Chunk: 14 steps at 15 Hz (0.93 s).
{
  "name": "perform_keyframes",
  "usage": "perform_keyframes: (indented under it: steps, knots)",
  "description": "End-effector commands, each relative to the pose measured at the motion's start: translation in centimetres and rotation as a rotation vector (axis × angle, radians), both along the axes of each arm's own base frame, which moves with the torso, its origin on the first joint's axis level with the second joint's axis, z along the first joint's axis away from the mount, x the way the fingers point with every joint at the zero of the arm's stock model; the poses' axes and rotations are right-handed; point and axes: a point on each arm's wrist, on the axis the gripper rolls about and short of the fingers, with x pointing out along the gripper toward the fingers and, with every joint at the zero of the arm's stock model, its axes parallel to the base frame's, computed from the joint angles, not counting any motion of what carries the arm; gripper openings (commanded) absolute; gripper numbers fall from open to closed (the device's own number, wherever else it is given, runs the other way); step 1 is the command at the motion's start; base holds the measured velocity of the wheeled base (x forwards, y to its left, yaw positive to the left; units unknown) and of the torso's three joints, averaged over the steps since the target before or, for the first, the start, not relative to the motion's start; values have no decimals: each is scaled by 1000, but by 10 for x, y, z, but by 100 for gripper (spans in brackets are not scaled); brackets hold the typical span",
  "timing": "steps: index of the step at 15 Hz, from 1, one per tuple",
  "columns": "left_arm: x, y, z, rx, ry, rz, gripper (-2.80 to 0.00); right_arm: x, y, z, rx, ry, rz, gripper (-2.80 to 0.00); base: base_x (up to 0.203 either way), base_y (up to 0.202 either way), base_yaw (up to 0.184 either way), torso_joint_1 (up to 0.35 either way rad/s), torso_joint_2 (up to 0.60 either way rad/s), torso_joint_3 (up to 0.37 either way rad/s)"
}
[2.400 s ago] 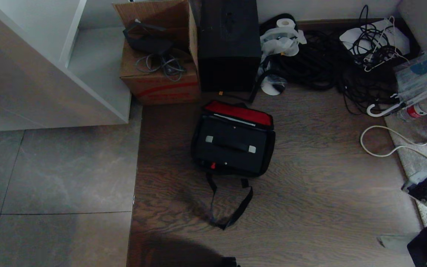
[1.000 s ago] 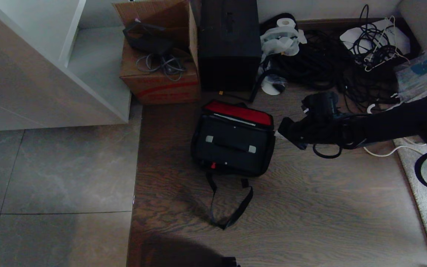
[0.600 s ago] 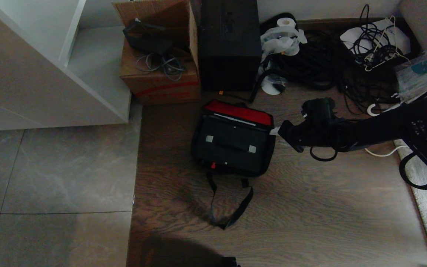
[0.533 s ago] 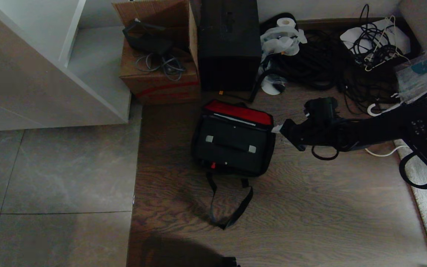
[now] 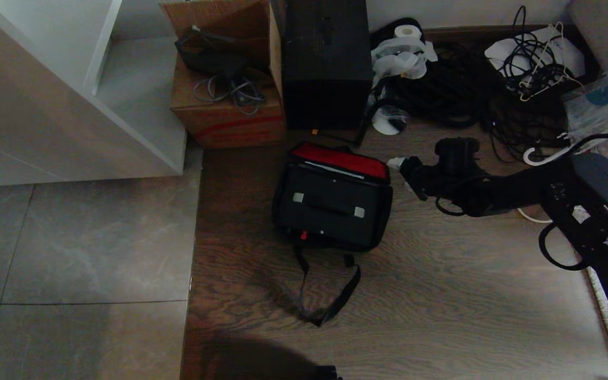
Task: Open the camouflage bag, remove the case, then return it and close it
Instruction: Close the top of the storage box
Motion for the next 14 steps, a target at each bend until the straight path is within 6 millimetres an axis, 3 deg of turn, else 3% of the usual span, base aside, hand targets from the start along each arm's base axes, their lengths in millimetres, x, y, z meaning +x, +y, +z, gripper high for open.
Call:
perform_keyframes:
  steps: [1,6,14]
  knots:
    - [1,0,-3,-1,9,1,-280,10,-1,-26,-4,75,0,0,0,0,0,0,0,0]
    - [1,0,-3,-1,9,1,-280,23,4,-38,94,120,-21,0,0,0,0,0,0,0]
    - [1,0,-2,-1,8,1,-280,26,14,-34,165,15,5,0,0,0,0,0,0,0]
